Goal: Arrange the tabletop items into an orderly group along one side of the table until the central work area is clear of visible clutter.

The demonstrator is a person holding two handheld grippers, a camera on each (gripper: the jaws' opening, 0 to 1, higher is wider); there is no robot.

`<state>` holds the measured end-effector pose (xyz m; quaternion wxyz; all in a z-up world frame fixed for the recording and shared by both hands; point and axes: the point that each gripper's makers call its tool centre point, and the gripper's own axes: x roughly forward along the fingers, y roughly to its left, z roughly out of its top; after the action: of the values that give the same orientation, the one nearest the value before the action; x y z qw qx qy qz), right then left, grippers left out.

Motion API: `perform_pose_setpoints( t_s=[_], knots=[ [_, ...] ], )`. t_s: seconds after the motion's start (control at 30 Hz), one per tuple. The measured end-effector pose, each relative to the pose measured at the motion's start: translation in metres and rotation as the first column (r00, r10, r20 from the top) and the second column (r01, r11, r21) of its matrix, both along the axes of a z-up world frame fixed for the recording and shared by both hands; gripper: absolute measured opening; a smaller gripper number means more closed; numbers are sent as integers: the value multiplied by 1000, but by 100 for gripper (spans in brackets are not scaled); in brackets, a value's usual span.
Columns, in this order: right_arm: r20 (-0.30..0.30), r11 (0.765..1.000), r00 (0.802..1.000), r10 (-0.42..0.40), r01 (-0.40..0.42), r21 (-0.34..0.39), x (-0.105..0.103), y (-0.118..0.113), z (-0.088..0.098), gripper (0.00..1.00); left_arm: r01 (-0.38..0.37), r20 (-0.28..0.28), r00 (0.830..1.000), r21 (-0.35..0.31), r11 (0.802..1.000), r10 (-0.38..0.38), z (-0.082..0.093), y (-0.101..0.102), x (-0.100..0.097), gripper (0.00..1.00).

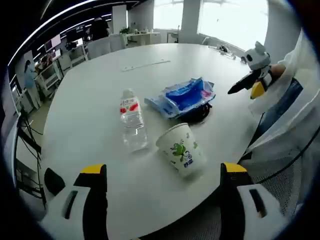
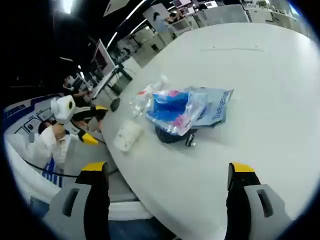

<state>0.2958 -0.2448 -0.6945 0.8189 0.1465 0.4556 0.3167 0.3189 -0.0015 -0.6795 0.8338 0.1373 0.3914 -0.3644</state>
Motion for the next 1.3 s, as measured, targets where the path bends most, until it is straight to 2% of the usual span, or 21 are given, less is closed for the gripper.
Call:
perform_pose_setpoints(
  t_s=[0.43, 1.3],
  knots=[
    [12, 1000, 1000, -13, 13, 15, 4, -1, 2, 98, 1, -16, 1000, 2, 1000, -1, -6, -2, -2, 96],
    [-26, 999, 1000, -1, 3, 44, -2, 4, 1, 93, 8, -32, 999, -15, 1000, -8, -7, -21, -7, 94]
  ],
)
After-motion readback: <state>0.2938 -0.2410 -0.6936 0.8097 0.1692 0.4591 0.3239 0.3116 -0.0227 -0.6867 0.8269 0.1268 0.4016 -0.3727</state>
